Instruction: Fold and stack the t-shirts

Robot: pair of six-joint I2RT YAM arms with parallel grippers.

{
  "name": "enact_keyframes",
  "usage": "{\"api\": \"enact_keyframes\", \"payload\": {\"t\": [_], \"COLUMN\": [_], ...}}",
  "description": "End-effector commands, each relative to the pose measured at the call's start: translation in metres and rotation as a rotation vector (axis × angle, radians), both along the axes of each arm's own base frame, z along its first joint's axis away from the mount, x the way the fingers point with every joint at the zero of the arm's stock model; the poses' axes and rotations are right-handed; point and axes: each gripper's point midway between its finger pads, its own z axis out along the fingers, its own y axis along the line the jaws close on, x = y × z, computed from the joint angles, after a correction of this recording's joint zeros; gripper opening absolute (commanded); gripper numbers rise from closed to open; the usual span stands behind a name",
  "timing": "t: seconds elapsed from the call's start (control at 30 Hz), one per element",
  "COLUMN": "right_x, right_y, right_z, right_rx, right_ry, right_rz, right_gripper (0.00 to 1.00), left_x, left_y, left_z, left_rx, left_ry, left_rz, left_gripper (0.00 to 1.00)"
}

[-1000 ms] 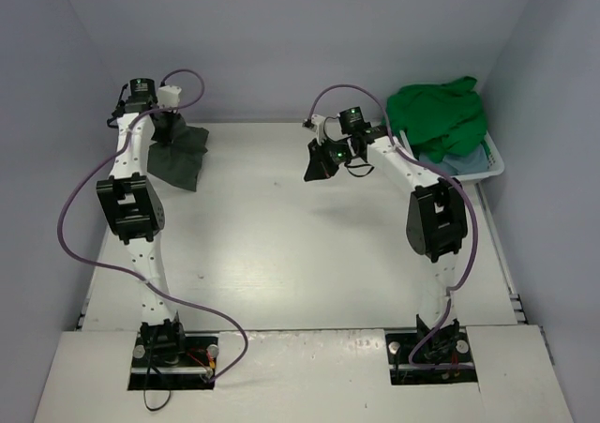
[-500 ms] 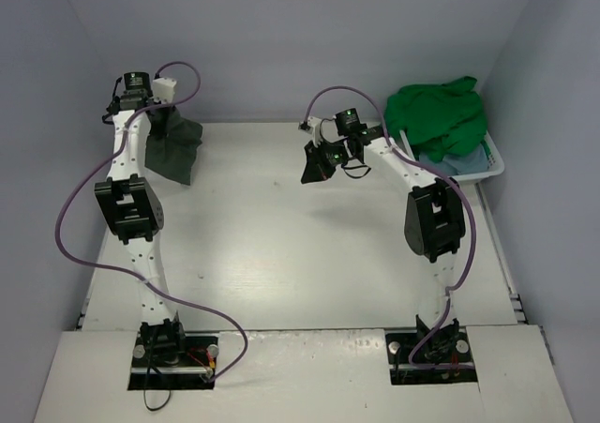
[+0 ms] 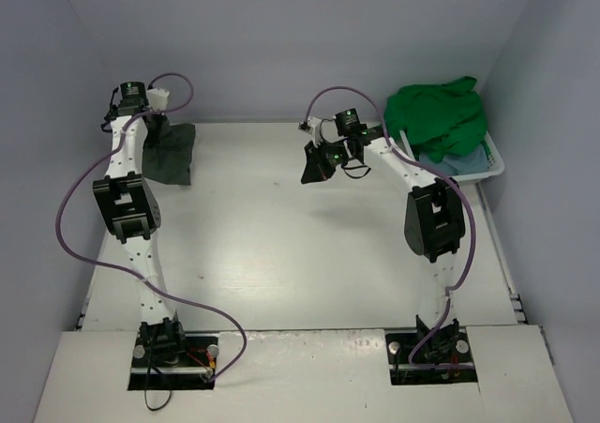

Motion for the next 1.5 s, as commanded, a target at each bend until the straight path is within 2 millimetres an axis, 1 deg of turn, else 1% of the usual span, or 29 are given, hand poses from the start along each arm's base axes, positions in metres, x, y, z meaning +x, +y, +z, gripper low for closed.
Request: {"api": "enact_keyframes", "payload": {"t": [0.0, 0.17, 0.23, 0.3, 0.37, 0.4, 0.43, 0.47, 0.5, 0.57, 0.6, 0.63, 0.67, 0.73, 0.77, 0.83, 0.93, 1.03, 1.27, 1.47], "right_x": [0.0, -0.002, -0.003, -0.003, -0.003, -0.004, -0.004, -0.004, -0.005, -0.005, -0.005, -0.005, -0.005, -0.005, -0.006, -0.006, -0.006, -0.007, -0.01, -0.015], "right_y": [0.008, 0.008, 0.007, 0.008, 0.007, 0.008, 0.009, 0.009, 0.01, 0.01, 0.01, 0.01, 0.01, 0.01, 0.01, 0.01, 0.011, 0.011, 0.014, 0.017], "right_z": [0.006, 0.004, 0.004, 0.004, 0.003, 0.002, 0.002, 0.001, 0.001, -0.001, -0.002, -0.002, -0.002, -0.005, -0.007, -0.007, -0.008, -0.008, -0.008, -0.011], "right_rx": [0.028, 0.027, 0.027, 0.028, 0.027, 0.029, 0.03, 0.03, 0.034, 0.035, 0.035, 0.035, 0.034, 0.032, 0.031, 0.032, 0.033, 0.034, 0.037, 0.038], "right_ry": [-0.017, -0.012, -0.009, -0.008, -0.004, -0.002, 0.0, 0.003, 0.009, 0.012, 0.016, 0.016, 0.015, 0.018, 0.022, 0.024, 0.028, 0.027, 0.033, 0.043], "right_rz": [0.025, 0.025, 0.026, 0.027, 0.026, 0.03, 0.03, 0.029, 0.033, 0.035, 0.034, 0.034, 0.036, 0.038, 0.039, 0.04, 0.041, 0.045, 0.052, 0.065], "right_gripper": [0.0, 0.0, 0.0, 0.0, 0.0, 0.0, 0.0, 0.0, 0.0, 0.0, 0.0, 0.0, 0.0, 0.0, 0.0, 0.0, 0.0, 0.0, 0.0, 0.0], "left_x": [0.01, 0.013, 0.015, 0.016, 0.021, 0.023, 0.026, 0.029, 0.032, 0.037, 0.039, 0.042, 0.043, 0.047, 0.047, 0.048, 0.05, 0.051, 0.052, 0.053], "left_y": [0.021, 0.029, 0.038, 0.042, 0.046, 0.047, 0.048, 0.05, 0.05, 0.053, 0.054, 0.055, 0.057, 0.058, 0.058, 0.059, 0.062, 0.066, 0.079, 0.087], "left_z": [0.026, 0.008, 0.006, 0.0, 0.001, -0.003, -0.003, 0.001, -0.005, -0.003, -0.007, -0.006, -0.008, -0.006, -0.005, -0.003, 0.003, 0.014, 0.048, 0.066], "left_rx": [0.071, 0.11, 0.15, 0.165, 0.179, 0.181, 0.186, 0.194, 0.195, 0.212, 0.212, 0.216, 0.222, 0.227, 0.229, 0.231, 0.244, 0.271, 0.354, 0.407], "left_ry": [-0.085, -0.075, -0.08, -0.081, -0.101, -0.102, -0.112, -0.125, -0.12, -0.137, -0.136, -0.144, -0.146, -0.165, -0.169, -0.181, -0.2, -0.219, -0.282, -0.31], "left_rz": [0.035, 0.051, 0.075, 0.086, 0.09, 0.092, 0.096, 0.094, 0.092, 0.094, 0.095, 0.098, 0.105, 0.11, 0.116, 0.119, 0.131, 0.145, 0.185, 0.199], "left_gripper": [0.01, 0.11, 0.13, 0.15, 0.15, 0.15, 0.15, 0.15, 0.16, 0.24, 0.27, 0.36, 0.4, 0.47, 0.53, 0.56, 0.57, 0.57, 0.58, 0.59]}}
